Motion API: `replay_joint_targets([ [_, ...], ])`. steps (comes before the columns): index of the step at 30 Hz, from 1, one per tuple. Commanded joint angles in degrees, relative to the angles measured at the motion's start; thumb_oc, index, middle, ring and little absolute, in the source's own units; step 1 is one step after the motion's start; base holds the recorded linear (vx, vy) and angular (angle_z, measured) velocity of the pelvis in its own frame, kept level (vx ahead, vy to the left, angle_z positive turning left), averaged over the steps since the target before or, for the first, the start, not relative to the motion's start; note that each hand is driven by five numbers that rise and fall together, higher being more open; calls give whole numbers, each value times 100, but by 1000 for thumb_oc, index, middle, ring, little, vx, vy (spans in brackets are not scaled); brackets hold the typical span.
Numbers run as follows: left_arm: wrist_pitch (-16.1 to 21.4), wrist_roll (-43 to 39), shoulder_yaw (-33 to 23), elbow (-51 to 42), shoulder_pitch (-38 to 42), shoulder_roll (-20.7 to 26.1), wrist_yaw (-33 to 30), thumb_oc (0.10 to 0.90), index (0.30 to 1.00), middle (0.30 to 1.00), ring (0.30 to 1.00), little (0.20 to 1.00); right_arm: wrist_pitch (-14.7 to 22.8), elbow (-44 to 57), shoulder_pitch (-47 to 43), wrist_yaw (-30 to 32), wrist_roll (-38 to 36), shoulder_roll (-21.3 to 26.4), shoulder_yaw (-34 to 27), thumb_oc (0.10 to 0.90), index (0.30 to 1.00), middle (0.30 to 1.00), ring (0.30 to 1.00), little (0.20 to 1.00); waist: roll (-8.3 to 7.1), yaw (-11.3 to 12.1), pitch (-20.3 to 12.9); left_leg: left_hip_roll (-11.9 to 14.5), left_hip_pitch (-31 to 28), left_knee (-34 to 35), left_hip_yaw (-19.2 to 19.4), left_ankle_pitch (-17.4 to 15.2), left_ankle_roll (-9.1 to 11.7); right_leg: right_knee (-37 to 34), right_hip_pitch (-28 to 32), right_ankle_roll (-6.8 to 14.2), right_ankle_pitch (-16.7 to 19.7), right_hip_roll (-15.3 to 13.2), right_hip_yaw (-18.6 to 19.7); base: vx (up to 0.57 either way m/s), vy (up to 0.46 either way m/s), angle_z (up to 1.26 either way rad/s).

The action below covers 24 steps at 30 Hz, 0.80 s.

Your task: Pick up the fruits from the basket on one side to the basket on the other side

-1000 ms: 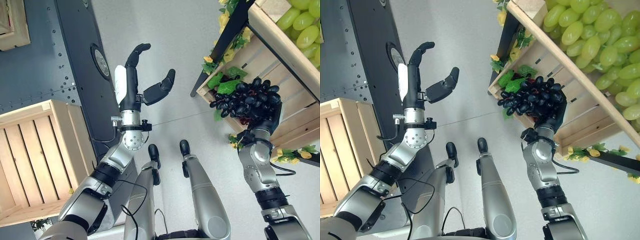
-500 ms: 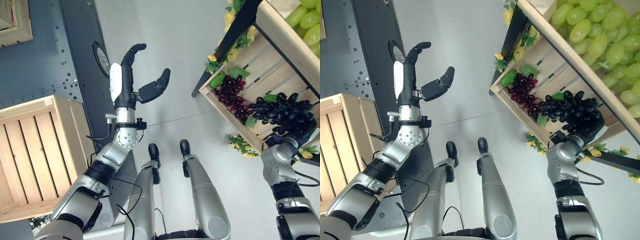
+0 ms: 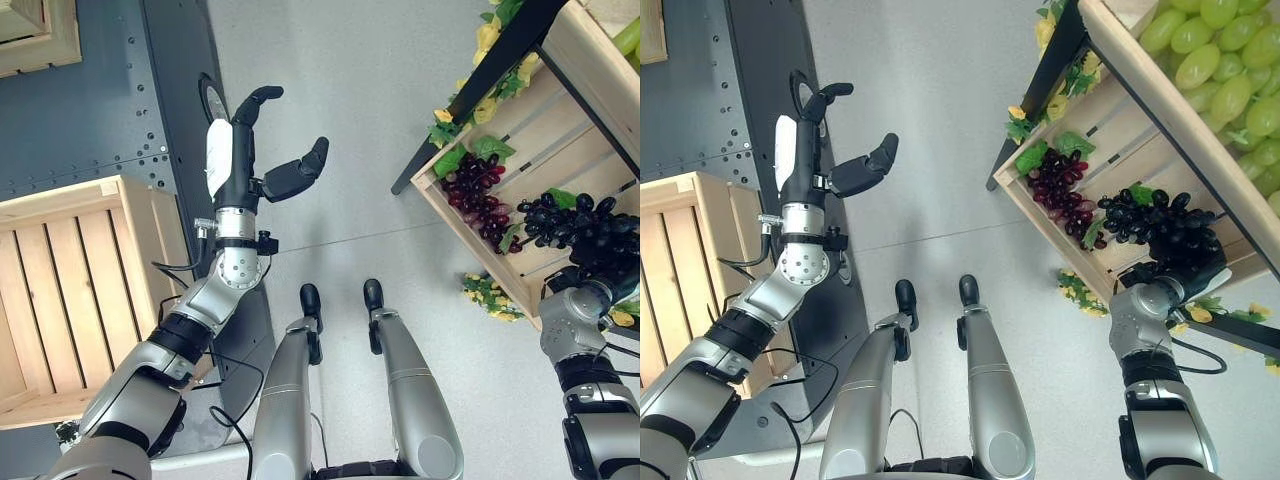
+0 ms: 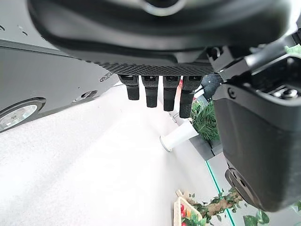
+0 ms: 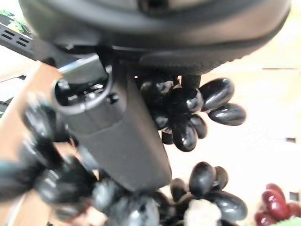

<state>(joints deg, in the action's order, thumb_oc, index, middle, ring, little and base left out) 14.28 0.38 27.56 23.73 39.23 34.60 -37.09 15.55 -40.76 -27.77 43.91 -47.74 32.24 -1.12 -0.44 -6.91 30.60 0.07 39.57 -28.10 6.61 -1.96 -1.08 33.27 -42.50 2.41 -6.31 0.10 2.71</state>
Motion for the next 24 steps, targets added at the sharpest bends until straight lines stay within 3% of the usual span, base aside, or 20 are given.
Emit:
replay_joint_targets([
  [1,252,248,-51,-391,426,155,-37,800,900,900,900,900,338,318,-16,11,165,904,-442,800,900,900,900,900,-49,-53,-81,-407,-310,-293,352,-872,-163,-316,316,3,248,151,-459,0,0,0],
  [12,339,209,-70,-406,412,208,180,800,900,900,900,900,208,747,213,-53,734,893,-494,800,900,900,900,900,-27,-152,-81,-394,-462,-229,414,-883,-157,-311,394,14,217,136,-439,3,11,0],
  [16,334,271,-65,-429,382,159,230,800,900,900,900,900,-232,1032,247,83,1446,956,-436,800,900,900,900,900,-12,-207,-81,-390,-462,-207,469,-889,-164,-307,352,20,214,156,-403,-11,35,-1],
  [19,288,348,-129,-446,261,132,219,800,900,900,900,900,-335,1708,492,-119,1712,894,-411,800,900,900,900,900,-29,-282,-81,-385,-524,-198,491,-927,-163,-273,383,27,152,184,-375,7,43,-2],
  [24,305,546,-325,-447,62,-32,102,800,900,900,900,900,31,3061,953,-620,2062,303,-382,800,900,900,900,900,-17,-424,-81,-385,-625,-112,533,-917,-161,-303,425,20,112,221,-289,7,53,-9],
])
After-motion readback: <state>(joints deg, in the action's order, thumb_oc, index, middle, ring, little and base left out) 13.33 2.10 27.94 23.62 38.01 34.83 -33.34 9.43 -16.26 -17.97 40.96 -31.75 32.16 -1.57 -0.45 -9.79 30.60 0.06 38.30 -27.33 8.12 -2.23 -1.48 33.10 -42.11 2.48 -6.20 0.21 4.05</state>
